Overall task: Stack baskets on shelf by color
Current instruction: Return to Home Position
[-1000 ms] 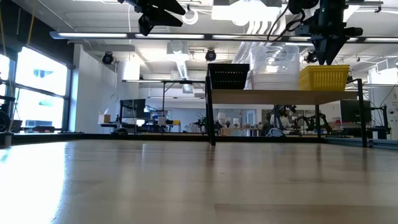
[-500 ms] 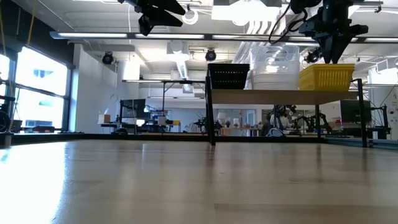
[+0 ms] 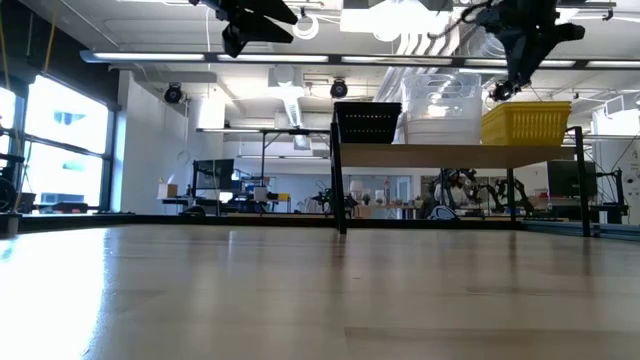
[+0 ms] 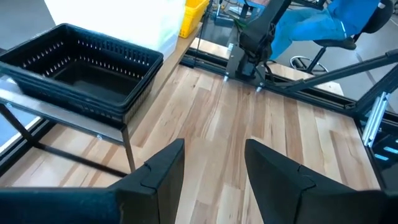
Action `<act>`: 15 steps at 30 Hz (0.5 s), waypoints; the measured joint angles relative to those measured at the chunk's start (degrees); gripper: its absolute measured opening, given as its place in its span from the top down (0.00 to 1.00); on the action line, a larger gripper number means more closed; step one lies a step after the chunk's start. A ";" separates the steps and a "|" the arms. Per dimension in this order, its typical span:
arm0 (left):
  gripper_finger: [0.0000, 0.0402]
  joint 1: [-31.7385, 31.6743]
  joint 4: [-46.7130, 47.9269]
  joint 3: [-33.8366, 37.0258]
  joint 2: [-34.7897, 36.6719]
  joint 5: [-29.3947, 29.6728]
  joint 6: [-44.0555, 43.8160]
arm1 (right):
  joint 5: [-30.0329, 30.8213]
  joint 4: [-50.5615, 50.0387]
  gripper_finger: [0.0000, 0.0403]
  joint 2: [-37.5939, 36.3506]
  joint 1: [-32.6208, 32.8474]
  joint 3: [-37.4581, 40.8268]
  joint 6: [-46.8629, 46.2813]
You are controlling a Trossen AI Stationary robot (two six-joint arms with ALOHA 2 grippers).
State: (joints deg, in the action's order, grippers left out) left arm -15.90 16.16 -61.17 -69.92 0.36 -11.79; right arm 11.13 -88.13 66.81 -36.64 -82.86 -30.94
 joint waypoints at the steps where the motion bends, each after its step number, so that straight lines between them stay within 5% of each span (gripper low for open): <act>1: 0.61 -0.02 0.70 0.07 0.60 -0.18 -0.03 | -0.30 1.13 0.76 -0.54 1.20 -0.22 -0.47; 9: 0.61 3.58 7.10 1.38 9.29 8.95 0.04 | 3.84 24.67 0.76 -5.97 17.65 3.72 -1.93; 15: 0.61 8.09 1.50 10.27 16.04 9.80 -0.18 | 7.55 39.03 0.76 -5.91 27.41 7.11 7.08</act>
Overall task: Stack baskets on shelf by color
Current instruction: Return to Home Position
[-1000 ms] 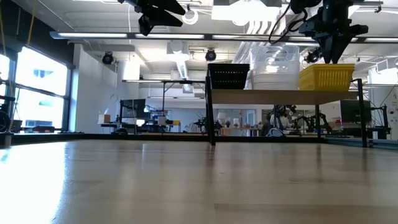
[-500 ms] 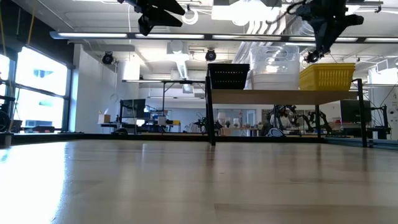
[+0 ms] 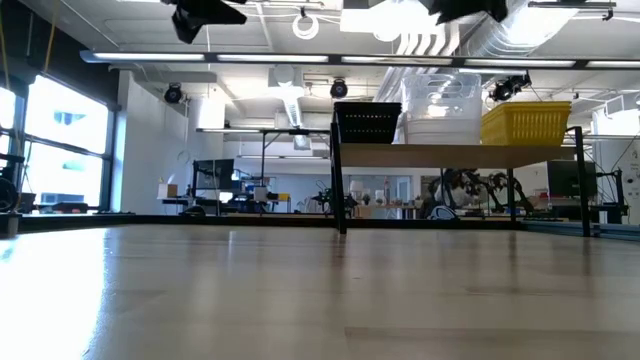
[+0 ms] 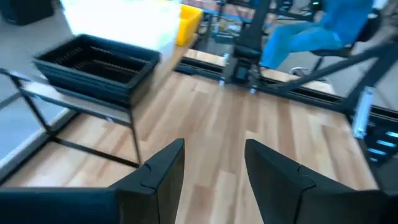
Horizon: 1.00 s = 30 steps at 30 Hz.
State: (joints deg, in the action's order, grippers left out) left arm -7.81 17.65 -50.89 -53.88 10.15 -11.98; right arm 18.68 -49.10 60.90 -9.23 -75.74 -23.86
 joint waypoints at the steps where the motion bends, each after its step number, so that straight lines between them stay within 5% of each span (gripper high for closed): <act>1: 0.61 0.77 -1.22 1.75 0.95 0.01 -0.46 | 0.02 1.86 0.76 0.16 1.15 0.36 1.24; 10: 0.61 7.60 -7.26 13.87 9.54 4.06 -1.42 | -2.29 15.54 0.76 0.22 8.96 4.19 7.24; 23: 0.61 13.64 -20.48 34.23 27.06 5.29 -2.29 | -2.69 20.78 0.76 0.22 13.19 4.54 6.32; 30: 0.77 13.66 -19.15 37.84 31.95 3.51 -2.28 | -2.78 18.91 0.86 0.04 13.16 4.54 5.86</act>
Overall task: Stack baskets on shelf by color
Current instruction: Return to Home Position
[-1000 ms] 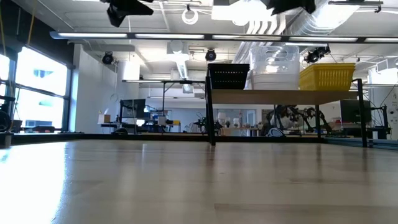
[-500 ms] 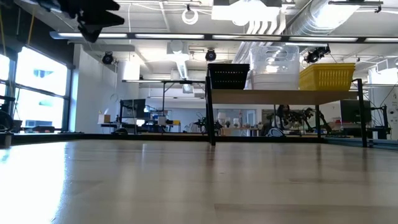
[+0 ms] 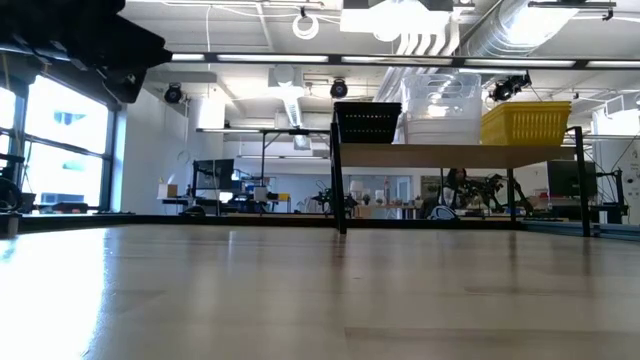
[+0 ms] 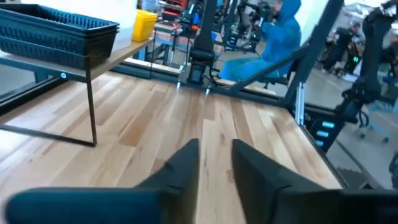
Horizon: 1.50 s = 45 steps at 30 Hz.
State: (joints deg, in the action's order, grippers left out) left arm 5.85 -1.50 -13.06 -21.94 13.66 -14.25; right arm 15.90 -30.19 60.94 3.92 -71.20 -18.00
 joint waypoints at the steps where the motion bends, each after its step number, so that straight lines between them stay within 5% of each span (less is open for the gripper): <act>1: 0.82 0.00 0.70 0.04 0.42 -0.37 0.76 | 0.00 -0.67 0.89 -0.17 0.00 0.00 0.02; 5: 0.97 -0.07 2.11 0.04 1.73 -1.50 3.65 | 0.04 -3.08 0.99 -1.20 0.00 0.00 0.07; 18: 1.00 -1.26 11.07 0.06 6.92 0.34 3.30 | 3.79 -9.99 0.99 -11.36 0.00 1.09 4.94; 27: 1.00 -1.33 5.22 5.06 6.95 1.74 -0.58 | 2.49 4.86 1.00 -25.74 0.00 20.92 6.47; 45: 1.00 -1.38 -1.95 12.46 6.49 6.32 -9.11 | -3.12 20.32 1.00 -49.60 0.00 47.03 5.73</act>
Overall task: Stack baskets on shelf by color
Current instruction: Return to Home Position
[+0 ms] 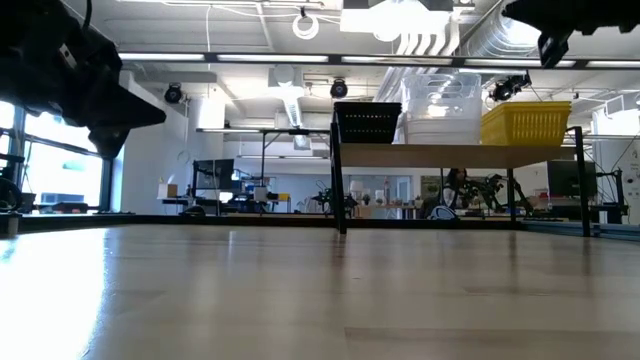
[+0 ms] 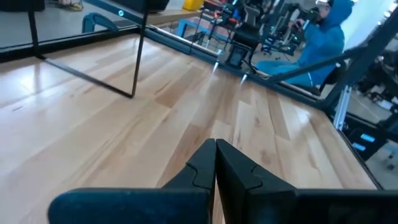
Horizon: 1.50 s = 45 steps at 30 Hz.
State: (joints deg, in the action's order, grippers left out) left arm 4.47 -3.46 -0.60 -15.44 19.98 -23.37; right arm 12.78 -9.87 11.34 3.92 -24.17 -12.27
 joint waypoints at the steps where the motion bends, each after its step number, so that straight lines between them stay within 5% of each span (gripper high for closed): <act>1: 1.00 0.00 0.02 0.00 0.00 0.08 -0.63 | -0.13 0.35 1.00 -0.69 0.00 1.05 -0.36; 23: 1.00 0.00 0.16 -0.07 -0.02 -0.08 3.62 | -1.36 2.06 1.00 -4.09 -0.01 15.93 -5.75; 45: 1.00 0.00 0.14 -0.09 -0.02 -0.08 3.49 | -1.09 1.90 1.00 -4.07 0.00 17.66 -12.17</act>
State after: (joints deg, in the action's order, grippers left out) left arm 4.47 -3.31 -0.69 -15.46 19.90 -19.88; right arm 11.69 -7.97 7.27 3.92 -6.50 -24.44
